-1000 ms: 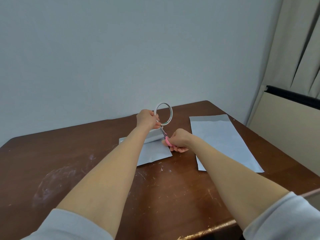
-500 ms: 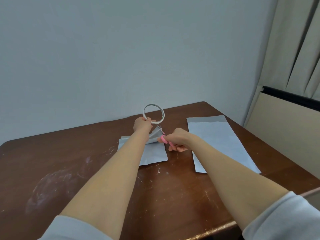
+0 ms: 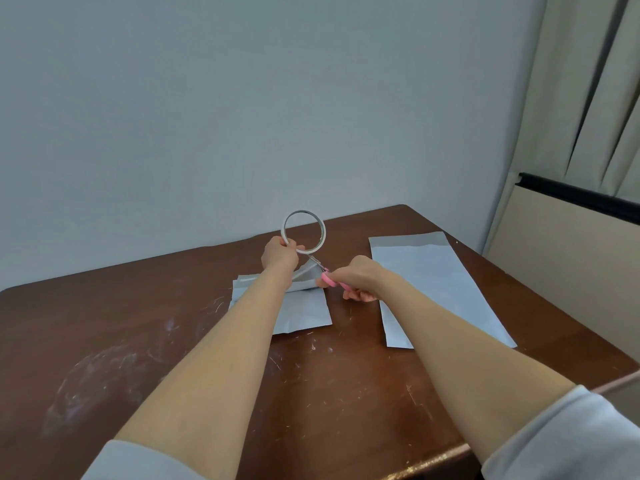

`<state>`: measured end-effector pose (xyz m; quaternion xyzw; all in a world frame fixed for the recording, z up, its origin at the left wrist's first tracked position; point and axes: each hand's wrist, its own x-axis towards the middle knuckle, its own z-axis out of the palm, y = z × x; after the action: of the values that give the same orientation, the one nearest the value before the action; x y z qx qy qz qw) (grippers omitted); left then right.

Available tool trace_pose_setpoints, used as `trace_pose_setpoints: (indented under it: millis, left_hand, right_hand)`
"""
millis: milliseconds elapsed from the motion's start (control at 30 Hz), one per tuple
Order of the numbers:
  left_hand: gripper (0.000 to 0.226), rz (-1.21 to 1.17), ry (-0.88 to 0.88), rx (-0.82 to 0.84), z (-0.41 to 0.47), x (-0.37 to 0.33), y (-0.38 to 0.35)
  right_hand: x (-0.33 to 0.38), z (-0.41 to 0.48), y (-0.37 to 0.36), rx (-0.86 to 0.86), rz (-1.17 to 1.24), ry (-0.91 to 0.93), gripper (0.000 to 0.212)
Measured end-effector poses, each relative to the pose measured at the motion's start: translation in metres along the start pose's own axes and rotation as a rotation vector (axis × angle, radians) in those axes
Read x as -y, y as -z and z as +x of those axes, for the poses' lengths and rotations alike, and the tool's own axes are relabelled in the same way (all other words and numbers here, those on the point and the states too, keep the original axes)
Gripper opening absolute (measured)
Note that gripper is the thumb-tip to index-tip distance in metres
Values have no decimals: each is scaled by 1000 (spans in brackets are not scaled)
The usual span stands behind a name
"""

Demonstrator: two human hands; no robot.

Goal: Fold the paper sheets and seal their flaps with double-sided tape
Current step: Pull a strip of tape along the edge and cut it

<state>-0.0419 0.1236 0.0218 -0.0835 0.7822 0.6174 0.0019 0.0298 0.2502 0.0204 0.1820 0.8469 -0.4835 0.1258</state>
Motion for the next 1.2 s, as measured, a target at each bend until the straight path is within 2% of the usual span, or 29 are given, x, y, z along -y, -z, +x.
trace_pose_setpoints:
  millis: [167, 367, 633, 867, 1200]
  left_hand:
    - [9, 17, -28, -32, -3, 0, -2]
    - [16, 56, -42, -51, -5, 0, -1]
    - [26, 76, -41, -25, 1, 4, -1]
    - [25, 126, -72, -42, 3, 8, -2]
    - [24, 50, -34, -35, 7, 9, -2]
  right_hand:
    - [0, 1, 2, -29, 42, 5, 33]
    - [1, 2, -3, -172, -189, 96, 36]
    - [5, -4, -3, -83, -41, 75, 38]
    - [7, -1, -6, -107, -96, 82, 31]
    - [8, 3, -6, -141, -121, 113, 28]
